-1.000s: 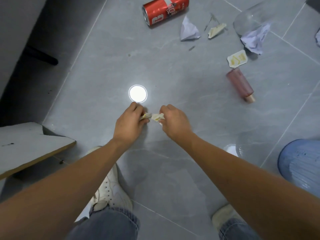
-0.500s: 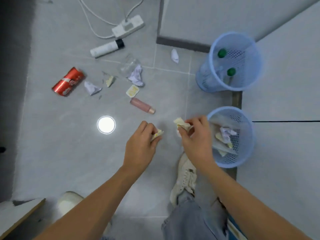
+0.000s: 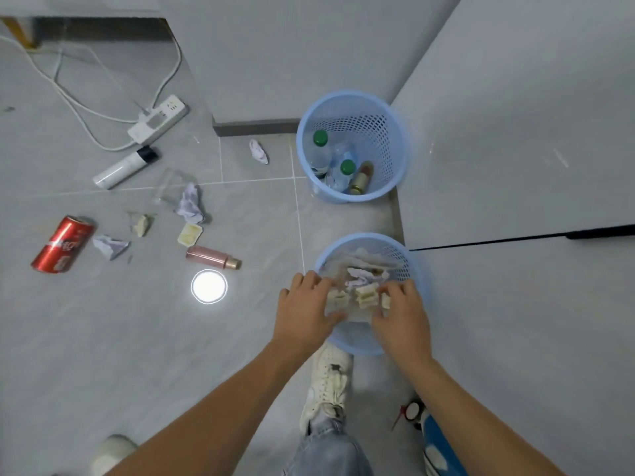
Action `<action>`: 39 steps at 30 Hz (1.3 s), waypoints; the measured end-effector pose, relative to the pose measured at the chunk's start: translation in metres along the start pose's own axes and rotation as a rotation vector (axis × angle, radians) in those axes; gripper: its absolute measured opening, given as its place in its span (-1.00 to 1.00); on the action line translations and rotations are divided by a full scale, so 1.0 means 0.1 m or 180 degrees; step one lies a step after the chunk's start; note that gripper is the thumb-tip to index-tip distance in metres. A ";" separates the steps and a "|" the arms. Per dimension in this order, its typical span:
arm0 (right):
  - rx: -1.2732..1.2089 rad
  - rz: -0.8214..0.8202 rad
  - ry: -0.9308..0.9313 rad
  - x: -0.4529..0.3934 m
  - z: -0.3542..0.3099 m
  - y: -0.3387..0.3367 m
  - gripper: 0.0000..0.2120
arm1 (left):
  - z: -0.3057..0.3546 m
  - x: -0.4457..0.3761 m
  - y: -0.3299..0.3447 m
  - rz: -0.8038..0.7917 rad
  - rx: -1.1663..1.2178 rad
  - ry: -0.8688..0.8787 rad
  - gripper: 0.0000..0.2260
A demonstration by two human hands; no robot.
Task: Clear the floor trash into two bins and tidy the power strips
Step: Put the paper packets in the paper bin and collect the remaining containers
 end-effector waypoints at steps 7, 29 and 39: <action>-0.0113 -0.0387 -0.0798 0.10 -1.09 0.24 -0.75 | -1.03 0.57 -0.59 0.0333 0.0150 -0.0636 -0.71; 0.0489 -0.0797 -0.1229 -2.49 -3.75 2.75 -0.48 | -4.51 -0.91 -1.65 0.1241 0.1374 -0.1177 -0.51; 0.0497 -0.0684 -0.1519 -2.70 -3.65 3.03 -0.53 | -5.13 -0.71 -1.02 0.0865 0.0308 -0.1589 -0.50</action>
Point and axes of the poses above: each hand's wrist, its own x-axis away from the middle knuckle, its own y-axis out of the palm, z = x × y, the point moved 7 cm from there along -x, towards the middle knuckle, and after that the axes turned 13 degrees about -z, right-handed, at the moved point
